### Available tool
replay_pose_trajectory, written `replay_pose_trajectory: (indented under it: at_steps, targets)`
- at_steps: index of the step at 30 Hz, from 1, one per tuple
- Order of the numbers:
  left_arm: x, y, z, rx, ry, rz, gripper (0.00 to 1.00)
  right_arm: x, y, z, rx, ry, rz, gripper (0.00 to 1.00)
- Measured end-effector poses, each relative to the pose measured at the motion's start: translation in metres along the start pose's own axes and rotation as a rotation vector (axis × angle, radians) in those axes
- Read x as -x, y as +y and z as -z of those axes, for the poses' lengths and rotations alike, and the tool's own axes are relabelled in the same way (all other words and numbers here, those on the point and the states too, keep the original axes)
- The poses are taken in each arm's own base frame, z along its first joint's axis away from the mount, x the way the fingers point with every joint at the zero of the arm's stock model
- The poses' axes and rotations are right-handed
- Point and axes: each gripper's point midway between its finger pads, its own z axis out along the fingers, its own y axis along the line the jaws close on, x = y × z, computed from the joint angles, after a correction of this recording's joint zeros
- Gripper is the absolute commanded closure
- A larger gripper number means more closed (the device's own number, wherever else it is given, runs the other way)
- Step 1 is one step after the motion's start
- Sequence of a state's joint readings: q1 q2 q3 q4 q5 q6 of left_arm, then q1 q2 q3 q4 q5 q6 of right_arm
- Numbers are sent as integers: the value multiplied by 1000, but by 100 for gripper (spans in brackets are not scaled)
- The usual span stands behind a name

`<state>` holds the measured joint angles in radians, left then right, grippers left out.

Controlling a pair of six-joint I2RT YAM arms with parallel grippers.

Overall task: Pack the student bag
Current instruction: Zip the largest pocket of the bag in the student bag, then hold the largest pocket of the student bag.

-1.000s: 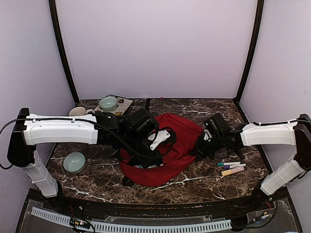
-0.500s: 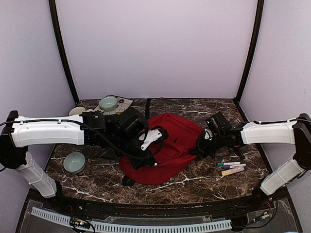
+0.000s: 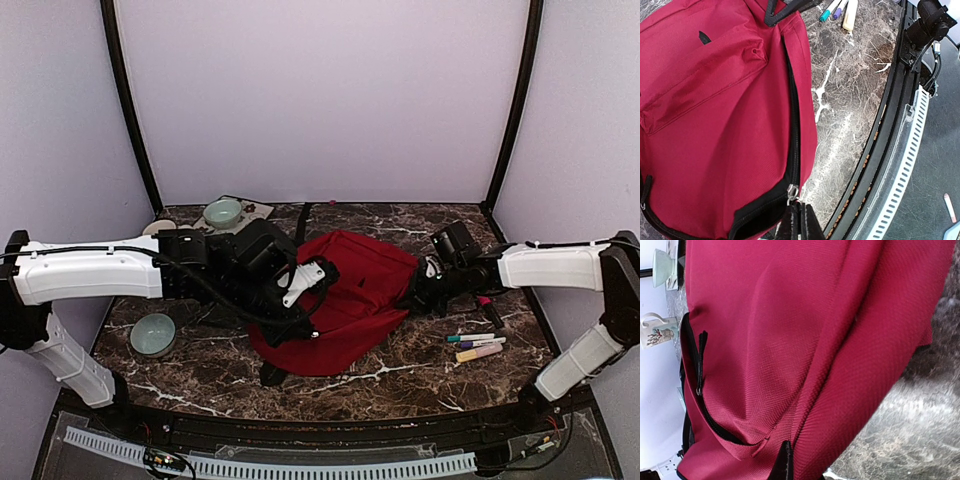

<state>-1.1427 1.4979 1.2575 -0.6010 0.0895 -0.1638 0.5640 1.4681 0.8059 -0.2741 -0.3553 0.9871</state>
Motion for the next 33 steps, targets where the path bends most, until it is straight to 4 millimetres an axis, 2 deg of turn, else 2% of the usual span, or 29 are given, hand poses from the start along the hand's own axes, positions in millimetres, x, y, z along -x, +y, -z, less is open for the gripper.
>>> replay_pose_trajectory:
  at_steps: [3,9,11,14,18,24,27,33]
  targets:
    - [1,0,0,2,-2,1,100,12,-1,-3,0,12,8,100]
    - [3,4,-1,17,-10,-1,100,34,7,-28,-13,86,55,99]
    - [4,5,-2,25,-5,1,100,38,11,-32,-6,97,76,88]
    - [9,6,-5,31,-4,7,100,42,14,-29,8,94,104,64]
    - [13,7,-15,41,11,14,100,45,12,-20,-6,85,158,43]
    - [22,8,-32,45,27,10,100,42,10,5,-58,63,259,32]
    - [31,7,-36,40,21,4,100,39,12,22,-74,40,292,18]
    - [39,12,-42,25,17,3,100,26,27,56,-55,-54,407,15]
